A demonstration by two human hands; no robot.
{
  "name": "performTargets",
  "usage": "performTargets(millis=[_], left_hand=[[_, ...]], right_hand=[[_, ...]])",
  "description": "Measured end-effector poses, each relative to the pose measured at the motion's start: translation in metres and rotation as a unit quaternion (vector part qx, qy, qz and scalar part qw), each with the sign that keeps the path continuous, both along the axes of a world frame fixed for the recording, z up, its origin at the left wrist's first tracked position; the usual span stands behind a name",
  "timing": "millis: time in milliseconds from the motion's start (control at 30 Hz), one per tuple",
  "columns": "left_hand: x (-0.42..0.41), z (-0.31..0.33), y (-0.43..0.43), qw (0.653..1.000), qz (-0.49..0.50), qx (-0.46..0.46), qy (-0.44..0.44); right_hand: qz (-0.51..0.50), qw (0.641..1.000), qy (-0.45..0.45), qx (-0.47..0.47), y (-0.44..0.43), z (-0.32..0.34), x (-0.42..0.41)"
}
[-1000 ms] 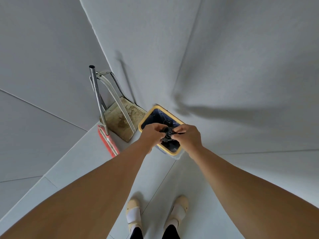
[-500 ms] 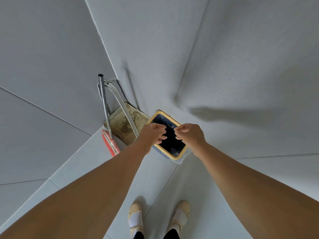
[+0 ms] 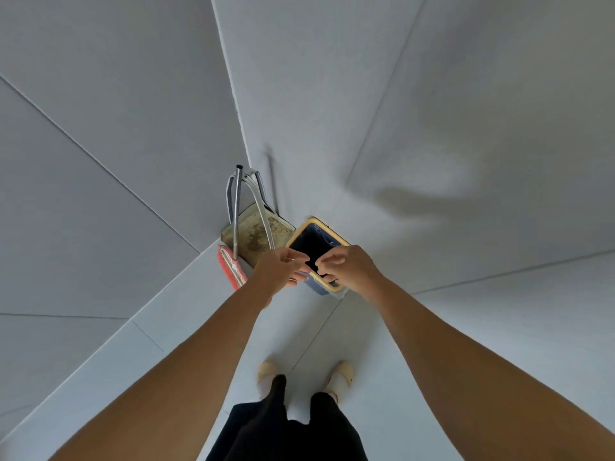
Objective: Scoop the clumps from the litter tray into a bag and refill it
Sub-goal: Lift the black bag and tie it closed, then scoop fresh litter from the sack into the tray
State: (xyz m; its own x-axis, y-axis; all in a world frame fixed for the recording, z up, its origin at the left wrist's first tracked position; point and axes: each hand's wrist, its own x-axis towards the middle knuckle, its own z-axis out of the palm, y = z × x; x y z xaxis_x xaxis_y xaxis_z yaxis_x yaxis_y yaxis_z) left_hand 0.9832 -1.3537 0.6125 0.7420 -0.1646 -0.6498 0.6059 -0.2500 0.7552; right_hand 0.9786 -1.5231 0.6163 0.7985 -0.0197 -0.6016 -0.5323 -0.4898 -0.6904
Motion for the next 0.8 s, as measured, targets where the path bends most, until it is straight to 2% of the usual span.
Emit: performTargets(millis=[167, 333, 467, 600, 667, 800], left_hand=[[-0.034, 0.043, 0.038, 0.999, 0.040, -0.011, 0.005], [-0.067, 0.058, 0.077, 0.994, 0.110, -0.020, 0.019], [-0.092, 0.070, 0.106, 0.990, 0.139, 0.009, 0.014], [-0.121, 0.079, 0.129, 0.984, 0.175, 0.045, 0.008], [-0.149, 0.082, 0.142, 0.971, 0.235, 0.051, 0.003], [-0.187, 0.085, 0.147, 0.956, 0.287, 0.063, 0.010]], right_hand=[[0.012, 1.000, 0.003, 0.025, 0.030, 0.032, -0.030], [0.009, 0.998, 0.035, 0.047, 0.067, 0.046, -0.057], [0.026, 0.997, 0.047, 0.060, 0.100, 0.052, -0.073], [0.099, 0.993, 0.040, 0.054, 0.126, 0.062, -0.086], [0.166, 0.984, 0.041, 0.047, 0.142, 0.067, -0.096], [0.218, 0.974, 0.036, 0.042, 0.154, 0.063, -0.106]])
